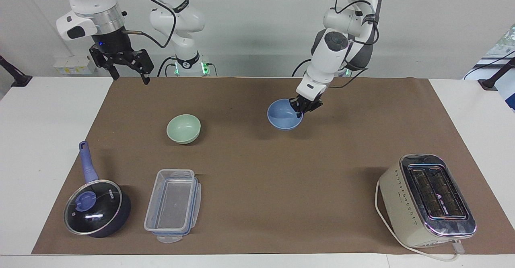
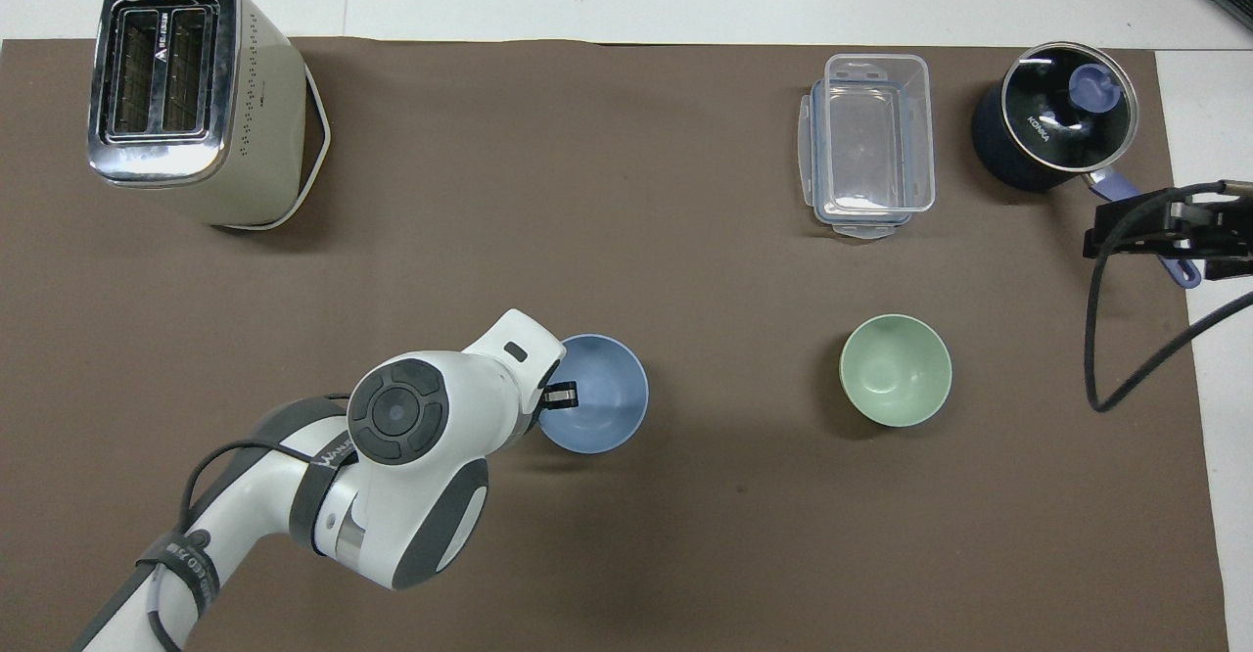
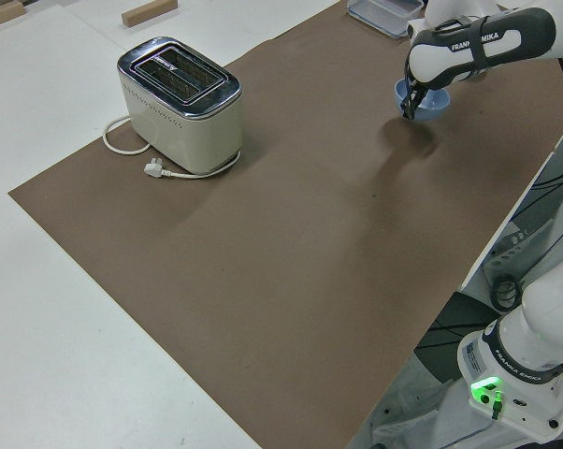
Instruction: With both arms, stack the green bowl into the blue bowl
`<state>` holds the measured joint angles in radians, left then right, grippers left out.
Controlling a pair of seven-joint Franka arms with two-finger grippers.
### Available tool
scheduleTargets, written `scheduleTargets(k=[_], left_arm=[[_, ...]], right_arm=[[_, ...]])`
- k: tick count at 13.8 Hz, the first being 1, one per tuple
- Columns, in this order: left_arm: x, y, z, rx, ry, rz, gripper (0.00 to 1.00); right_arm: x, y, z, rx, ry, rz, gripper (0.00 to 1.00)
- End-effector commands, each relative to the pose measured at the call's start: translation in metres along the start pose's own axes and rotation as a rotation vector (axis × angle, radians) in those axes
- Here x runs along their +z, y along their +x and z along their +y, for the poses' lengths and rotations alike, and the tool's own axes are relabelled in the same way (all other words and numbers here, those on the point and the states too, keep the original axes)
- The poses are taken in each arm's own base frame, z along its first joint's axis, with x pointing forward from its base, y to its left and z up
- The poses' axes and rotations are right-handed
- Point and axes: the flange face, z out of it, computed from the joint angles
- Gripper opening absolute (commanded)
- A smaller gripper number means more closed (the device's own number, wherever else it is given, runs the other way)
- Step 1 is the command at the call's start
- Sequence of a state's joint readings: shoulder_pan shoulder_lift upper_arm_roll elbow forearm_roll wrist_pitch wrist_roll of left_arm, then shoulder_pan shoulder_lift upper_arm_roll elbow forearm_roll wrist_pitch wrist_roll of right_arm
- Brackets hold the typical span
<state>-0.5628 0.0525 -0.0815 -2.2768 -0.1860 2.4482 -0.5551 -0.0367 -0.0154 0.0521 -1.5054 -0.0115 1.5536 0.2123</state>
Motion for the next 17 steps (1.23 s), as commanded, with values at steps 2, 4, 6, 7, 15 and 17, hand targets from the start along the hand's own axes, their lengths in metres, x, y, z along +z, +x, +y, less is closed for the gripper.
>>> scheduleTargets(k=[2,4,6,7,15,17], left_arm=[[0.019,-0.019,-0.004,0.001,0.001,-0.013,0.00],[0.020,-0.017,-0.009,0.005,0.007,-0.019,0.99],[0.016,-0.012,-0.009,0.002,0.005,-0.019,1.00],[0.008,-0.005,-0.010,-0.006,-0.002,-0.010,1.00],[-0.109,0.057,-0.033,-0.086,0.010,-0.069,1.00],[-0.137,0.074,-0.052,-0.064,0.006,-0.071,1.00]], right_arm=[[-0.001,-0.002,0.003,0.021,0.009,-0.009,1.00],[-0.001,-0.002,0.003,0.021,0.009,-0.009,1.00],[-0.001,-0.002,0.003,0.021,0.009,-0.009,1.00],[-0.001,-0.002,0.003,0.021,0.009,-0.009,1.00],[-0.001,-0.002,0.003,0.021,0.009,-0.009,1.00],[-0.001,-0.002,0.003,0.021,0.009,-0.009,1.00]])
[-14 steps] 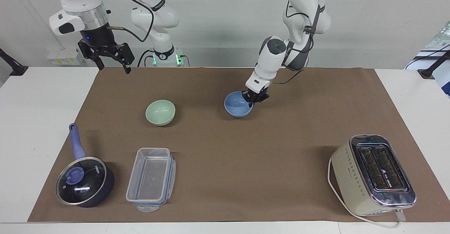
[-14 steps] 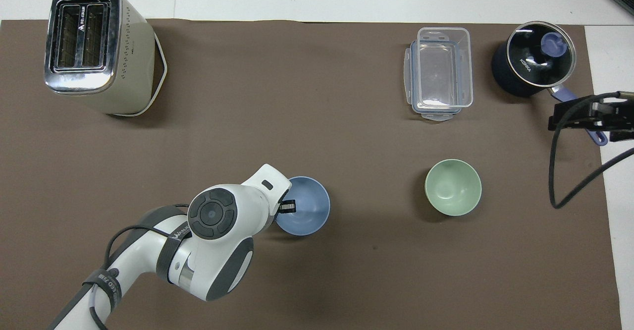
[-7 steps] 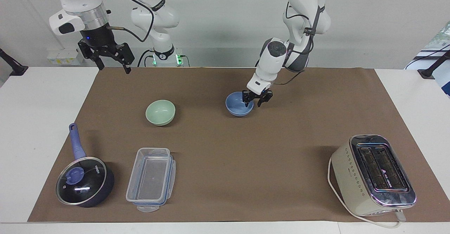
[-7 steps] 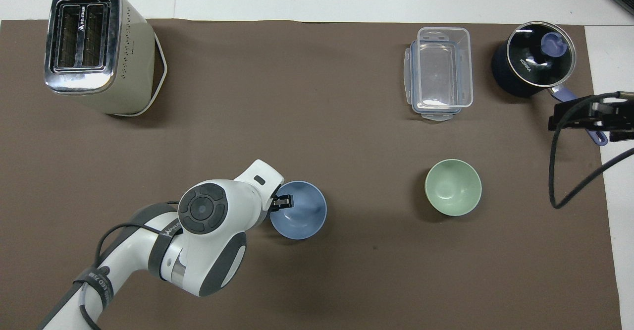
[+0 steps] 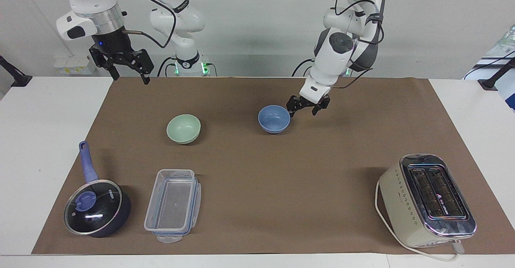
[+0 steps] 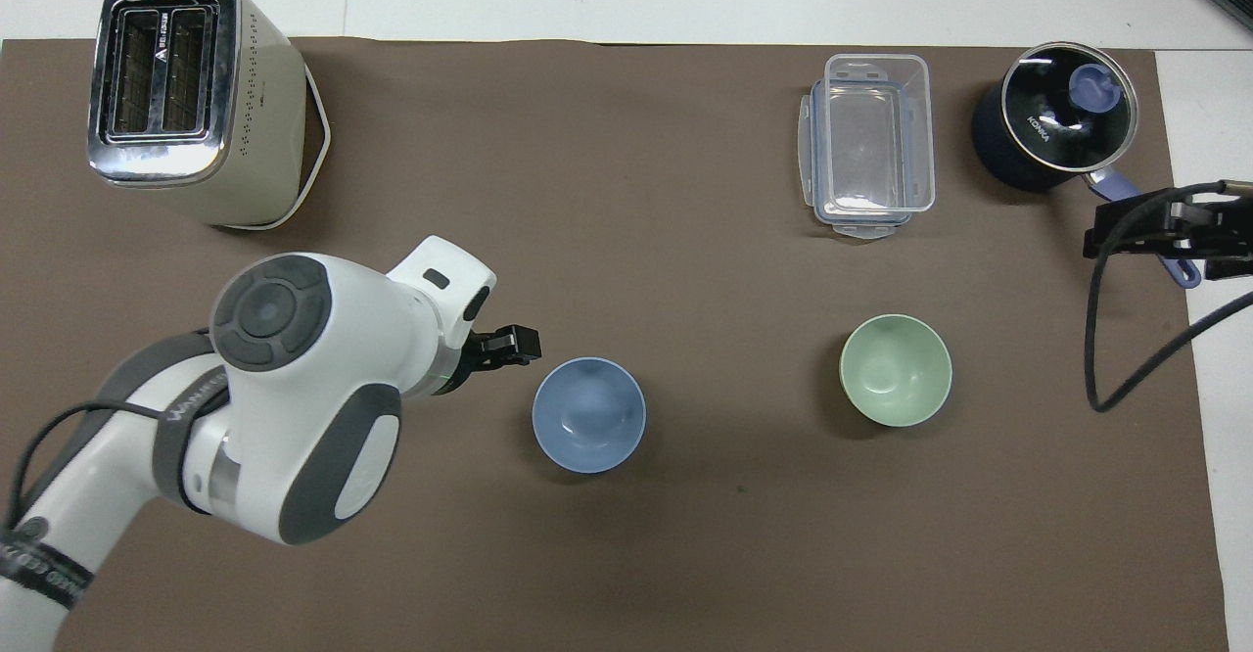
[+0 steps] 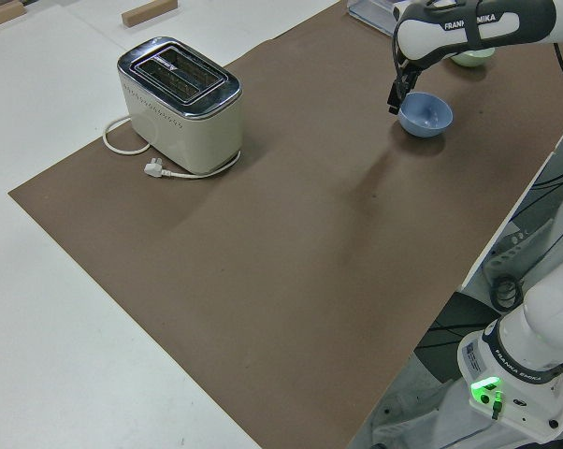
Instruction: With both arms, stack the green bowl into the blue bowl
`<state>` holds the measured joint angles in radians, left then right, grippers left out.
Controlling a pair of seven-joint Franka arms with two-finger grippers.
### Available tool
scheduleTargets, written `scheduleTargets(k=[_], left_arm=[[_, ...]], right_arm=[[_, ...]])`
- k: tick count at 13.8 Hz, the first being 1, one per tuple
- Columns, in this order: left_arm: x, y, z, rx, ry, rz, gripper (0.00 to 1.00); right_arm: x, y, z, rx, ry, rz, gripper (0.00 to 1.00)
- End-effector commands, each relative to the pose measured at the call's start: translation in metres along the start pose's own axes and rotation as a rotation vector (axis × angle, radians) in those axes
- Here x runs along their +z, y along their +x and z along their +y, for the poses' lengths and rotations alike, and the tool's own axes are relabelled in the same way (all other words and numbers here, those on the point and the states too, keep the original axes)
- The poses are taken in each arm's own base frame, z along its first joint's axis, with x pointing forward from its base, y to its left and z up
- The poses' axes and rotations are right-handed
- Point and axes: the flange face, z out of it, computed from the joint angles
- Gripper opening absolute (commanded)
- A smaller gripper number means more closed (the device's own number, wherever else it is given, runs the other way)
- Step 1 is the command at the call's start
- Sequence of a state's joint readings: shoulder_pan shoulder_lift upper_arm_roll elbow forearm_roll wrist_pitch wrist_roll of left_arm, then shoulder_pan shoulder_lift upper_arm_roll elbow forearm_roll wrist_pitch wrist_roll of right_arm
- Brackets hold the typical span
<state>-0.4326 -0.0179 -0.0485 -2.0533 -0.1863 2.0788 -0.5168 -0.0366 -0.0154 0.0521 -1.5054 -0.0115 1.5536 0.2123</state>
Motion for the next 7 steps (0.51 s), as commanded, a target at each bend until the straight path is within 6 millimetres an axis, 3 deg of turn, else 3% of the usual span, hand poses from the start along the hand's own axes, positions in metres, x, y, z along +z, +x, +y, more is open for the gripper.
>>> scheduleTargets(k=[1,3,7], left_arm=[[-0.034,0.021,-0.024,0.019,-0.008,-0.013,1.00],[-0.059,0.041,-0.044,0.012,-0.012,-0.013,1.00],[-0.087,0.071,-0.107,0.053,0.007,0.007,1.00]], right_arm=[[-0.001,-0.002,0.003,0.021,0.009,-0.009,1.00],[-0.001,-0.002,0.003,0.021,0.009,-0.009,1.00],[-0.001,-0.002,0.003,0.021,0.009,-0.009,1.00]])
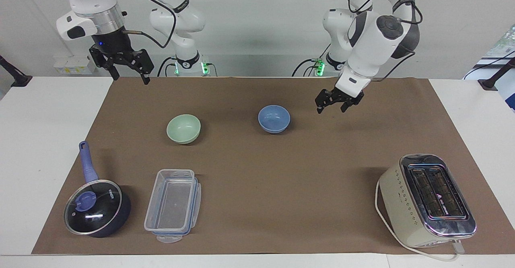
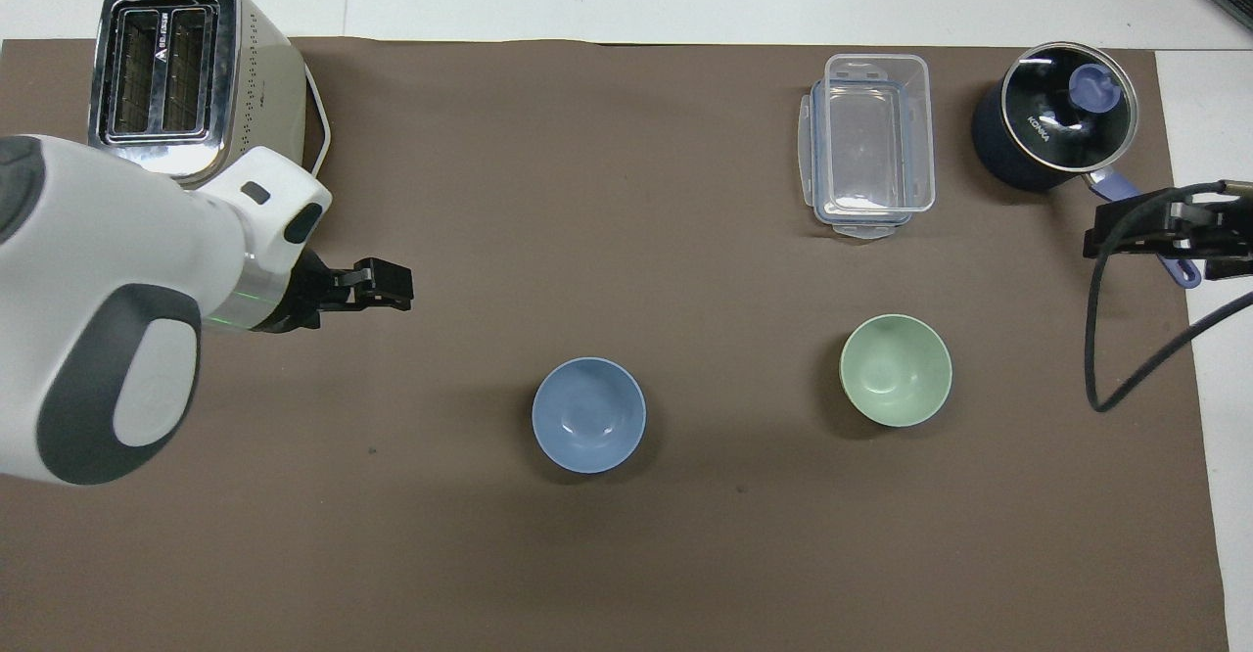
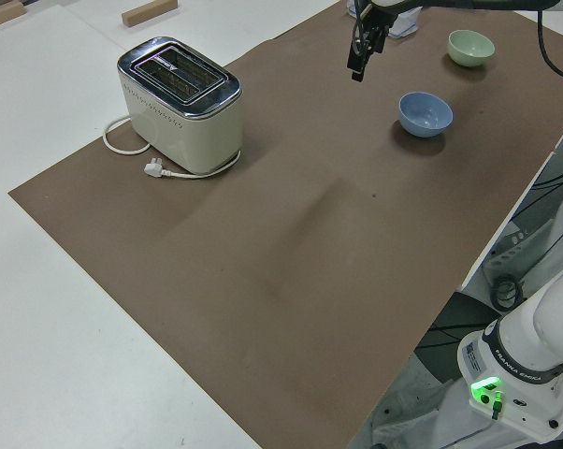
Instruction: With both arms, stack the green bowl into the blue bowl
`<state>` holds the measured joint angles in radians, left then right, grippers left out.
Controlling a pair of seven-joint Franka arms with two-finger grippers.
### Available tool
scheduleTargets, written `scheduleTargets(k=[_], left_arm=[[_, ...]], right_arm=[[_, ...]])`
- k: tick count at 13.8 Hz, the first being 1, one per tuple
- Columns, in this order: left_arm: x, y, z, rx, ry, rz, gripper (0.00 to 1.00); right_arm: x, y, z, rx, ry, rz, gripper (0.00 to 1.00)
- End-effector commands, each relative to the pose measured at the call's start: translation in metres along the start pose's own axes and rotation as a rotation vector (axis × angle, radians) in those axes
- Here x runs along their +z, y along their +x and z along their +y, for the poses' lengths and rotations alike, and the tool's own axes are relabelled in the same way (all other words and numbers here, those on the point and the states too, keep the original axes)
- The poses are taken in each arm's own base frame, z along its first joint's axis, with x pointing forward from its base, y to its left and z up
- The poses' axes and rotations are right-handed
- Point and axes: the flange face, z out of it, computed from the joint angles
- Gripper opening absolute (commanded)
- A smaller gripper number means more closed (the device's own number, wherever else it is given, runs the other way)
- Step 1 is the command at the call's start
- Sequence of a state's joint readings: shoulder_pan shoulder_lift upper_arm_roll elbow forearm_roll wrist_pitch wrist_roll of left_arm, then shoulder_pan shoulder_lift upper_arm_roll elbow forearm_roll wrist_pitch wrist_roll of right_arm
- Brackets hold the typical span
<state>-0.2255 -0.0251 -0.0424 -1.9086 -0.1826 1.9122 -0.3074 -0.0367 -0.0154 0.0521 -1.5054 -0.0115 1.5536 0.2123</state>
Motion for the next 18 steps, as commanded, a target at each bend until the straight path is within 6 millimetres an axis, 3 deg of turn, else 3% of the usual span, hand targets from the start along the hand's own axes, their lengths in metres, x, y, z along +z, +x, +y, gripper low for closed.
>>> scheduleTargets(k=[1,5,8,10,18], left_arm=[[-0.018,0.017,-0.034,0.041,0.028,-0.005,1.00],[-0.047,0.033,-0.093,0.093,0.102,0.000,1.00],[-0.088,0.037,-0.130,0.167,0.141,-0.004,1.00],[-0.106,0.038,-0.133,0.155,0.140,0.017,1.00],[-0.146,0.048,-0.123,0.177,0.219,-0.013,1.00]], right_arm=[[-0.001,-0.002,0.003,0.021,0.009,-0.009,1.00],[-0.001,-0.002,0.003,0.021,0.009,-0.009,1.00],[-0.001,-0.002,0.003,0.021,0.009,-0.009,1.00],[-0.001,-0.002,0.003,0.021,0.009,-0.009,1.00],[-0.001,-0.002,0.003,0.021,0.009,-0.009,1.00]])
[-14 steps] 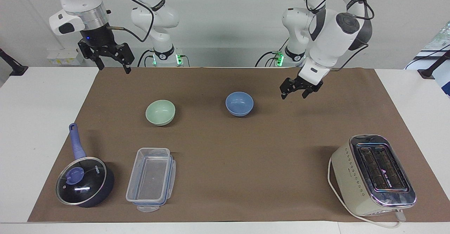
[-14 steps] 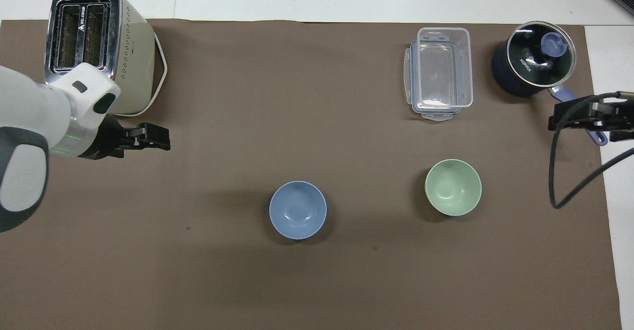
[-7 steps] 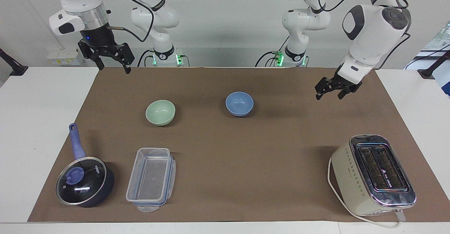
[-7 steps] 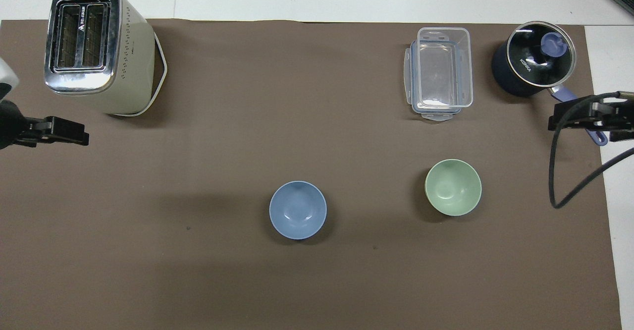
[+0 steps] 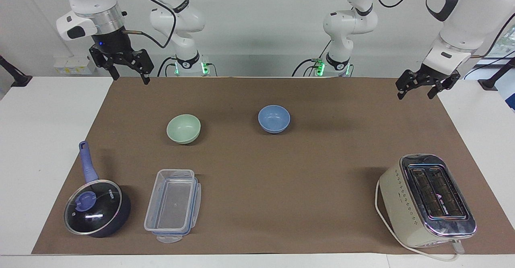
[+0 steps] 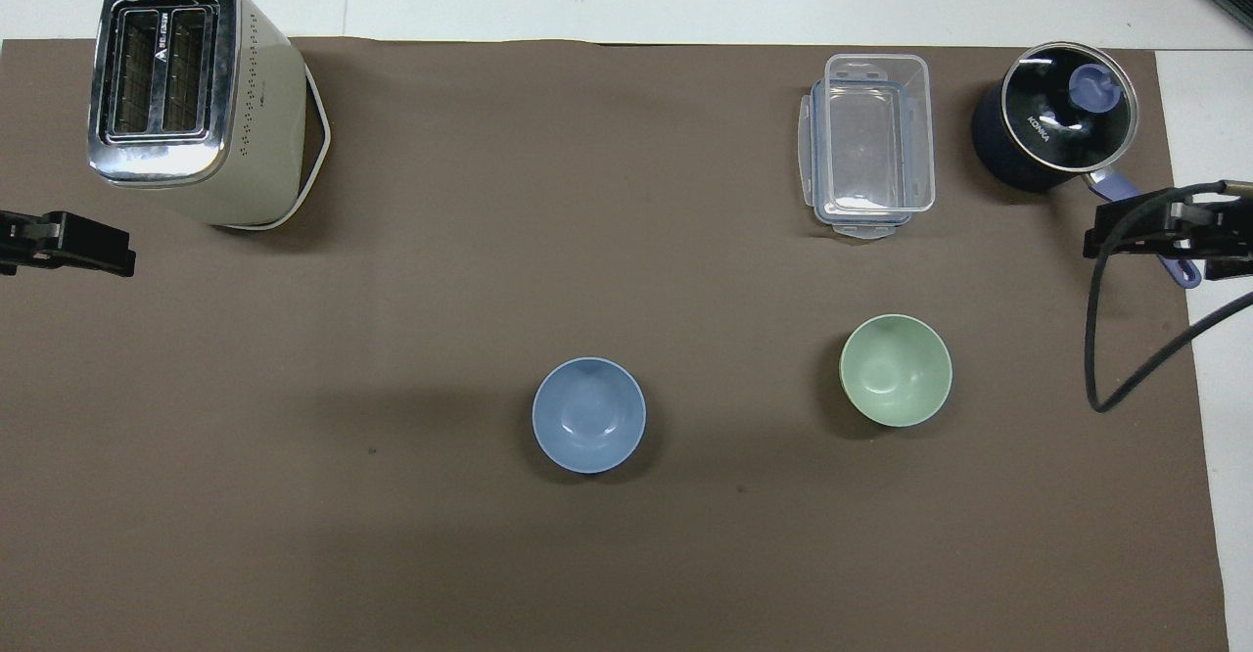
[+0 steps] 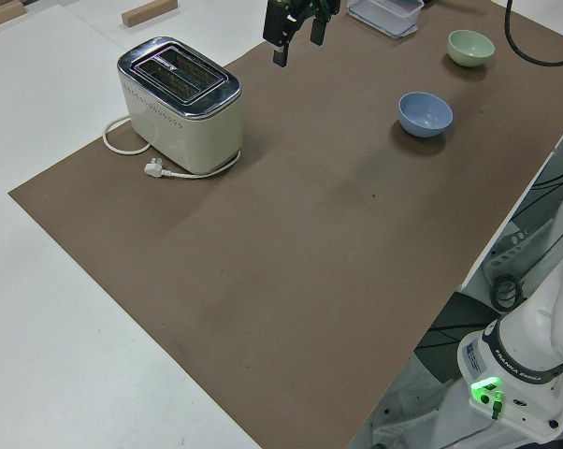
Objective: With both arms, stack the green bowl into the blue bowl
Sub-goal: 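Reach the right gripper to the green bowl rim and grasp it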
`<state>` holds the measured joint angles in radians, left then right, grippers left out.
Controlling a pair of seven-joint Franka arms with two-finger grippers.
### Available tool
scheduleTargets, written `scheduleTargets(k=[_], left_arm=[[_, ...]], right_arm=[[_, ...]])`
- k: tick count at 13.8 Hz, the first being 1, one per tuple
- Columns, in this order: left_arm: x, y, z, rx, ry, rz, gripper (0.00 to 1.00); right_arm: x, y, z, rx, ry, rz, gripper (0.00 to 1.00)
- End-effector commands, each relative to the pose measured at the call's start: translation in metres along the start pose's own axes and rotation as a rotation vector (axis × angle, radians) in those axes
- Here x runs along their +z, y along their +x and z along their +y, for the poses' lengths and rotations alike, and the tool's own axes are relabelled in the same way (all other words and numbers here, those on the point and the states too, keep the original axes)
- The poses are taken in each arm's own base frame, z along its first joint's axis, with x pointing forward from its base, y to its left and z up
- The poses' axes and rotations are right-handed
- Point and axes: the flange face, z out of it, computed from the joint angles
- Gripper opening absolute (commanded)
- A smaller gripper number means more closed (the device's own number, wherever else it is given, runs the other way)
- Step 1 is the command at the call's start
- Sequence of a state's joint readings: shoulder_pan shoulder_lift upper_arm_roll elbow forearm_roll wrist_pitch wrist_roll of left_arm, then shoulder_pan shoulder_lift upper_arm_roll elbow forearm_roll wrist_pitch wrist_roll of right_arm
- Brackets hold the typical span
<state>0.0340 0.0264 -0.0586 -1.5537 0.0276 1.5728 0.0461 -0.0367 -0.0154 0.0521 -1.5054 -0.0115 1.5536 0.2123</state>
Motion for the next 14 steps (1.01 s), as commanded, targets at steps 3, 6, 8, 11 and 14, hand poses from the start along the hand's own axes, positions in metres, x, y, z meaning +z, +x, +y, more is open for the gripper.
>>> scheduleTargets(k=[3,6,8,11,14], left_arm=[[-0.014,0.011,0.005,0.007,0.007,-0.002,1.00],[-0.014,0.013,0.006,-0.041,-0.004,0.032,1.00],[-0.013,0.011,0.007,-0.044,-0.007,0.028,1.00],[-0.011,0.009,0.000,-0.053,-0.008,0.012,1.00],[-0.011,0.008,-0.007,-0.065,-0.008,0.012,1.00]], right_arm=[[0.000,-0.003,0.003,0.021,0.009,-0.017,1.00],[0.001,-0.014,-0.005,-0.001,-0.005,-0.072,1.00],[0.001,-0.012,0.003,0.017,-0.003,-0.066,1.00],[0.024,-0.018,0.006,0.017,-0.001,-0.048,1.00],[0.071,-0.025,0.008,0.018,-0.010,-0.080,1.00]])
